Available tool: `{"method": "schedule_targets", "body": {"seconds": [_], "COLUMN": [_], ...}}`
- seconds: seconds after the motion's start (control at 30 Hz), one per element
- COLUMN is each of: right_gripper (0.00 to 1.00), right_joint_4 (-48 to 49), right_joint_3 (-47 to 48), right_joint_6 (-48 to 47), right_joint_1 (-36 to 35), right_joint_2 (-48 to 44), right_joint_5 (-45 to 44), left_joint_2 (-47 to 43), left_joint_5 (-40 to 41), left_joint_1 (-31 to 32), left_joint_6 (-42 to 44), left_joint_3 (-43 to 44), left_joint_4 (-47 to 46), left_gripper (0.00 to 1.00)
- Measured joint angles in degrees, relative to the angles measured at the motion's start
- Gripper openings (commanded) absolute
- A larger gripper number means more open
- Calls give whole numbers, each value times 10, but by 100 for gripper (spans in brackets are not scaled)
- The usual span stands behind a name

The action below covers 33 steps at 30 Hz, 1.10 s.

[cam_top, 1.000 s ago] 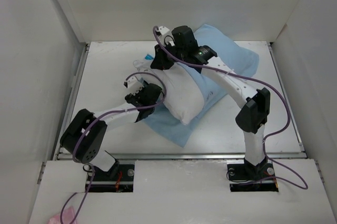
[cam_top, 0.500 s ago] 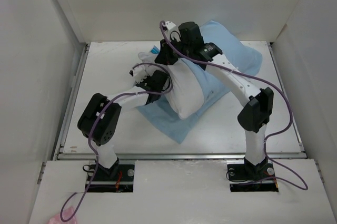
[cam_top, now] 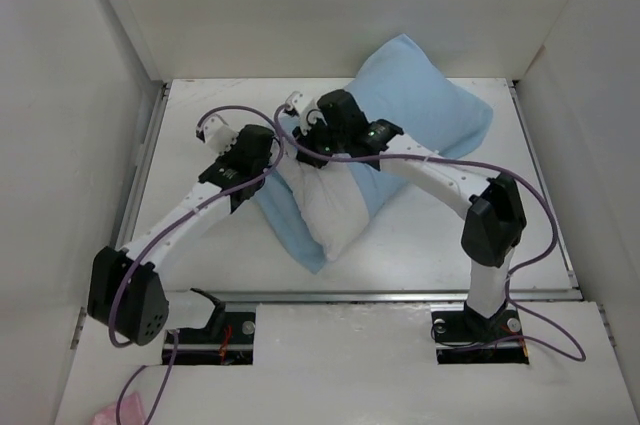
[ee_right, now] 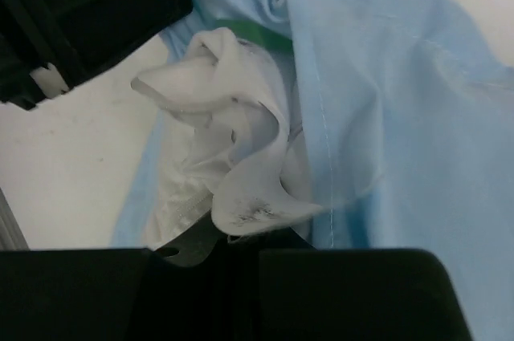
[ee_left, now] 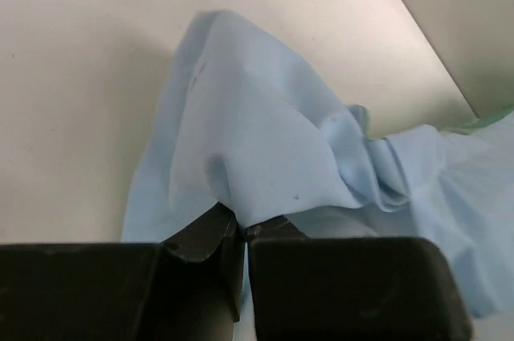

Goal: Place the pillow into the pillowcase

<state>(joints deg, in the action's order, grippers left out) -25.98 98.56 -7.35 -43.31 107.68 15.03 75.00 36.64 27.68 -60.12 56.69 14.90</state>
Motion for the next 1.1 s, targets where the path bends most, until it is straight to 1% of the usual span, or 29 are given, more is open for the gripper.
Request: {"method": "schedule_targets", "body": {"seconds": [0.07,0.17,0.23,0.33,0.4,0.5,0.63,0.73,0.9,0.93,0.97,1.1], "right_gripper": [0,0,0,0,0,0,0,0,0,0,3,3], "right_joint_4": [9,41,76,85,68,56,52,49,25,21,19,21], "right_joint_3": [-10,-23,-51,-66,-24,65,124,149,193,206,218,240], "right_joint_6": [-19,-54,-77,-82,-76,-61,-35,-18,16,26,34,82], "right_joint_1": [-23,-45,-48,-48,-48,-49,-52,-61,-75,-76,-77,-76], "right_joint_2": [9,12,3,4,33,108,175,196,225,233,242,256], "right_joint_5": [-26,-48,-49,-58,-71,-104,-142,-193,-282,-294,-300,-305], "left_joint_2": [-24,-24,-18,-10,-11,-28,-74,-95,-104,-104,-105,-109], "left_joint_5": [-21,-30,-37,-49,-55,-64,-87,-89,-100,-104,-110,-140], "left_joint_1": [-8,-21,-32,-39,-42,-44,-45,-46,-46,-46,-47,-47], "left_joint_6": [16,33,40,45,46,50,67,76,92,96,101,118], "left_joint_3": [-1,-1,-1,5,6,5,-4,-7,-7,-7,-8,-12], "left_joint_4": [6,20,31,43,43,42,45,59,60,59,58,44], "left_gripper": [0,0,0,0,0,0,0,0,0,0,0,0]}}
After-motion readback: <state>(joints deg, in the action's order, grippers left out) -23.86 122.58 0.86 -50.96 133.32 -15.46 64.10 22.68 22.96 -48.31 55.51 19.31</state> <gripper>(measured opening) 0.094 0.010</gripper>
